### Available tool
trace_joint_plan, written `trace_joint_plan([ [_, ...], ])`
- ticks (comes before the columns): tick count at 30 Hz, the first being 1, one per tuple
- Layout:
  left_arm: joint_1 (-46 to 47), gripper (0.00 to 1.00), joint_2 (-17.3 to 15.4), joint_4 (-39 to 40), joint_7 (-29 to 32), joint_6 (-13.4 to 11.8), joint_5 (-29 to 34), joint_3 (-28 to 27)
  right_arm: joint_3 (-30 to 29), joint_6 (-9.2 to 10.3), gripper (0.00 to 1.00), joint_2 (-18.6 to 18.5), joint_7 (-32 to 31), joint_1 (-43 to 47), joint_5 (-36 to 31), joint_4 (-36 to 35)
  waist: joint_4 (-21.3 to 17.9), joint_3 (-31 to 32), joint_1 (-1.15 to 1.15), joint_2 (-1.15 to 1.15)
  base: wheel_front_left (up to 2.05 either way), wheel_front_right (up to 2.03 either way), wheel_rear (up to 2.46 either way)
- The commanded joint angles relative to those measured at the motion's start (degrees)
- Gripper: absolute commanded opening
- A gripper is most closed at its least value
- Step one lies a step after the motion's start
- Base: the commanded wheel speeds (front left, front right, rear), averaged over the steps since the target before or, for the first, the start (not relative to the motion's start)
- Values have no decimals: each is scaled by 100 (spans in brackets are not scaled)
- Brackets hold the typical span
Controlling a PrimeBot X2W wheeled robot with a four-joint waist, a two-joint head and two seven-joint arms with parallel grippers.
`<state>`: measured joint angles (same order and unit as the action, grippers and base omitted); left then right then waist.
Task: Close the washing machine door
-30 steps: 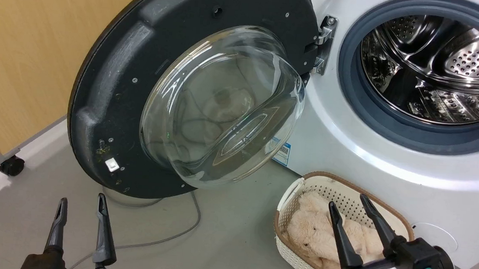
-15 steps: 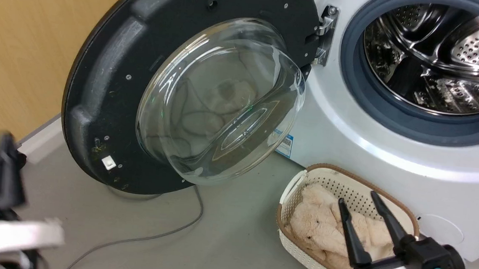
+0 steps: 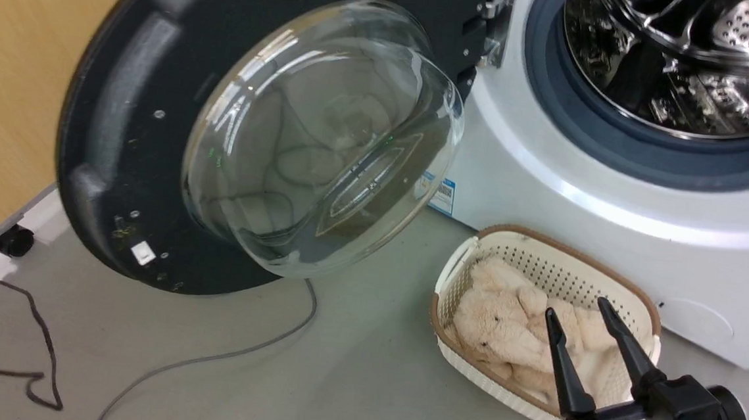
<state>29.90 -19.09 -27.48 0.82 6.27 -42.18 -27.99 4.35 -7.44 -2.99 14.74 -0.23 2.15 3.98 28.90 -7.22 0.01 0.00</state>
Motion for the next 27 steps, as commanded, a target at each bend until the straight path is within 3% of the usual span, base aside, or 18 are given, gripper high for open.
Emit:
trace_joint_plan([
  [1,224,0,-31,-332,194,-13,-308,-184,5,-5,100,12,26,-23,-12,-4,-91,-92,-1,0,0,0,0],
  [4,594,0,-83,-1065,797,-158,-952,-528,11,-5,100,12,26,-85,-18,40,-166,-157,-1,0,0,0,0],
  [5,925,0,-144,-1690,1376,-214,-1673,-965,19,-5,100,12,26,-132,-28,58,-222,-200,-1,0,0,0,0],
  [10,1218,0,-138,-2217,2457,-123,-2392,-1169,8,-5,100,12,26,-124,-33,77,-250,-184,-1,0,0,0,0],
  [17,1106,0,116,-2019,3798,86,-2945,-1008,19,-5,100,12,26,-114,7,129,-253,-61,-1,0,0,0,0],
  [27,302,0,488,-990,5214,118,-3140,-451,-18,-5,100,12,26,10,187,222,-302,279,-1,0,0,0,0],
])
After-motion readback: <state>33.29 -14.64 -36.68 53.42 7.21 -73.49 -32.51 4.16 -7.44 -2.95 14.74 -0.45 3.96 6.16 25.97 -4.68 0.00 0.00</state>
